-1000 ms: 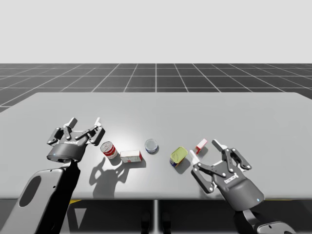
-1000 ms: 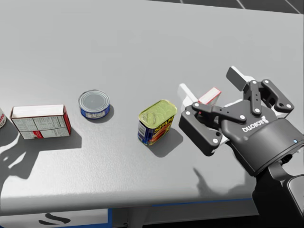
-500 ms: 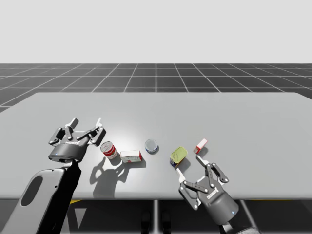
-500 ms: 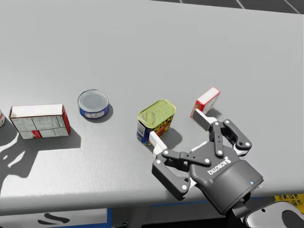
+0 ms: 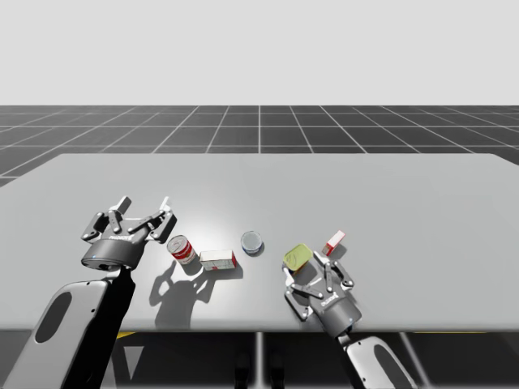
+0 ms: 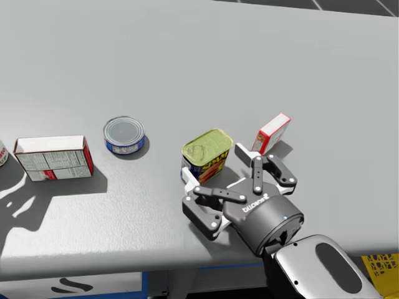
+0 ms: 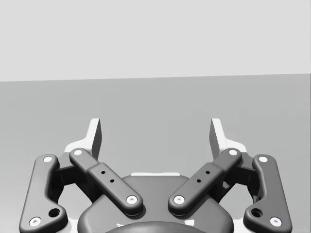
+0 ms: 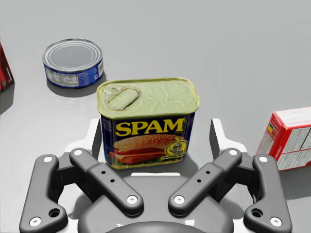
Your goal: Pick up the potted meat can and lift it.
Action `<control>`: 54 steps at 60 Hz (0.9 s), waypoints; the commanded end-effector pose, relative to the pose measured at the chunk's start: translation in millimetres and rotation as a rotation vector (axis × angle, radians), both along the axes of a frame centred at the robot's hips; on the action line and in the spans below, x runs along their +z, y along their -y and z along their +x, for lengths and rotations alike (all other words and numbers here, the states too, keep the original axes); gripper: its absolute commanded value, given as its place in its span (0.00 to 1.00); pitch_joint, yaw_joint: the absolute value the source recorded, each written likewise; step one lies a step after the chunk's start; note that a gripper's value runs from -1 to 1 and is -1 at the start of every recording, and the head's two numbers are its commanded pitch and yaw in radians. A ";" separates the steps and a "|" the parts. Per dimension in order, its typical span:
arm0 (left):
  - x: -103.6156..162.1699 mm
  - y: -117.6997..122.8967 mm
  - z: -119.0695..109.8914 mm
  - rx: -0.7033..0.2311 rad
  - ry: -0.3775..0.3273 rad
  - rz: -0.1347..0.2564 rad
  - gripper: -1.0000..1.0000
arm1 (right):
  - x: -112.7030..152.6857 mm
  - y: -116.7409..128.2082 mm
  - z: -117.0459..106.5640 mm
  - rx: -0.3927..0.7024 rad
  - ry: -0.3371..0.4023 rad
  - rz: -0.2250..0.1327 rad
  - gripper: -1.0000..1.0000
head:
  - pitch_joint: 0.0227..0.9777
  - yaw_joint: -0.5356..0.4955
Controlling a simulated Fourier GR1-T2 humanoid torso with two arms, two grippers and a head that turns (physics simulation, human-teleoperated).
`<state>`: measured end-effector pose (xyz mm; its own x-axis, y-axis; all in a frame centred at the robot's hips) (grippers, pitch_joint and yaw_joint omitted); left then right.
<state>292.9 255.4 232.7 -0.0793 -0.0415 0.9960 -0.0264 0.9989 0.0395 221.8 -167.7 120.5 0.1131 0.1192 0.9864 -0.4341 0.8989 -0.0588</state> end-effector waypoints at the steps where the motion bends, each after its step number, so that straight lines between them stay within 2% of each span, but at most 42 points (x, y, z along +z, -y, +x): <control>1: 0.9 -0.2 -0.7 -0.003 0.001 -0.004 0.00 | -9.2 -1.6 14.8 -0.014 -0.021 -0.017 0.00 | 0.91 0.35; 17: 2.0 -0.4 -1.9 -0.003 0.004 -0.006 0.00 | -12.6 -5.4 30.5 -0.016 -0.046 -0.036 0.00 | 0.90 0.36; 22: 1.8 -0.2 -2.1 -0.003 0.005 -0.003 0.00 | -14.8 -5.8 29.5 -0.006 -0.059 -0.066 0.00 | 0.90 0.36; 23: 1.7 -0.1 -2.1 -0.003 0.005 -0.002 0.00 | -16.2 -5.2 28.1 -0.011 -0.045 -0.079 0.03 | 0.89 0.35; 24: 1.7 -0.1 -2.1 -0.003 0.005 -0.001 0.00 | -16.7 -5.3 27.4 -0.025 -0.035 -0.081 0.10 | 0.89 0.35; 25: 1.7 0.0 -2.2 -0.003 0.005 -0.001 0.00 | -17.5 -5.5 27.2 -0.029 -0.036 -0.075 0.39 | 0.89 0.35; 26: 1.6 0.1 -2.3 -0.003 0.005 -0.001 0.00 | -17.1 -5.3 27.4 -0.019 -0.044 -0.076 0.63 | 0.89 0.35; 27: 1.5 0.1 -2.2 -0.004 0.005 0.000 0.00 | -17.9 -4.5 26.9 -0.021 -0.054 -0.064 1.00 | 0.88 0.35; 36: 1.1 0.6 -2.3 -0.004 0.005 0.004 0.00 | -18.5 -3.8 26.3 -0.009 -0.066 -0.047 1.00 | 0.78 0.34; 49: 0.3 0.4 -2.6 -0.003 0.003 0.008 0.00 | -19.5 -3.2 25.2 -0.006 -0.064 -0.045 1.00 | 0.57 0.33; 54: 0.0 0.4 -2.8 -0.003 0.003 0.008 0.00 | -20.2 -3.2 24.3 -0.006 -0.065 -0.047 1.00 | 0.52 0.32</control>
